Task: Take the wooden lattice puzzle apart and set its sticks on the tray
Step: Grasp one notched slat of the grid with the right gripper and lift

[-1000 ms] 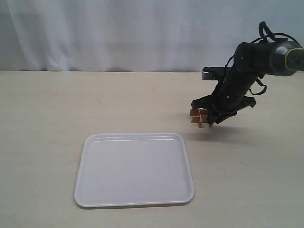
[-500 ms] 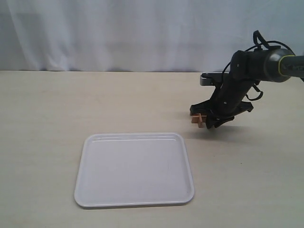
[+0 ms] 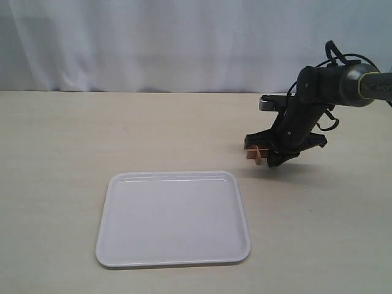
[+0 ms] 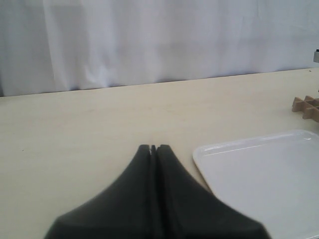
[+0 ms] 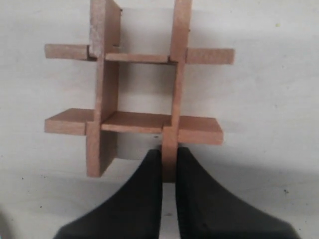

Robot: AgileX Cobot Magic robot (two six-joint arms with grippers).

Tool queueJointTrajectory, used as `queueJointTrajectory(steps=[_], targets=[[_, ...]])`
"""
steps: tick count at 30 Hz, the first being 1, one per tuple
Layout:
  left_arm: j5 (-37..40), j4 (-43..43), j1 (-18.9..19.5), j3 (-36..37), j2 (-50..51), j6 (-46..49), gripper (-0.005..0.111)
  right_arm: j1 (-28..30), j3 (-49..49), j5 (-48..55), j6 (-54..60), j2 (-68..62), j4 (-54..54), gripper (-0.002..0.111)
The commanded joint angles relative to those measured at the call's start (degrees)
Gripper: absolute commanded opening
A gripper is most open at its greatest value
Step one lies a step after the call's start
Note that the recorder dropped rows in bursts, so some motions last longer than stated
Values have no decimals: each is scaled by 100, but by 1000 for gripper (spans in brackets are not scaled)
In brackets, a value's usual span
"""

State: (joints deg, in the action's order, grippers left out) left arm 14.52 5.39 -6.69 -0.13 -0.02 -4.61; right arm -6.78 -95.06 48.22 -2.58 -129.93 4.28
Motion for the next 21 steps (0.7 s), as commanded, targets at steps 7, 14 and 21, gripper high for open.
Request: queueJointTrajectory(steps=[7, 14, 21], targets=[[-63, -2, -6, 13, 2, -18, 0, 2, -19, 52, -129, 109, -56, 4], [-63, -2, -6, 13, 2, -18, 0, 2, -19, 276, -129, 225, -56, 4], [-63, -2, -6, 13, 2, -18, 0, 2, -19, 346, -160, 356, -56, 4]])
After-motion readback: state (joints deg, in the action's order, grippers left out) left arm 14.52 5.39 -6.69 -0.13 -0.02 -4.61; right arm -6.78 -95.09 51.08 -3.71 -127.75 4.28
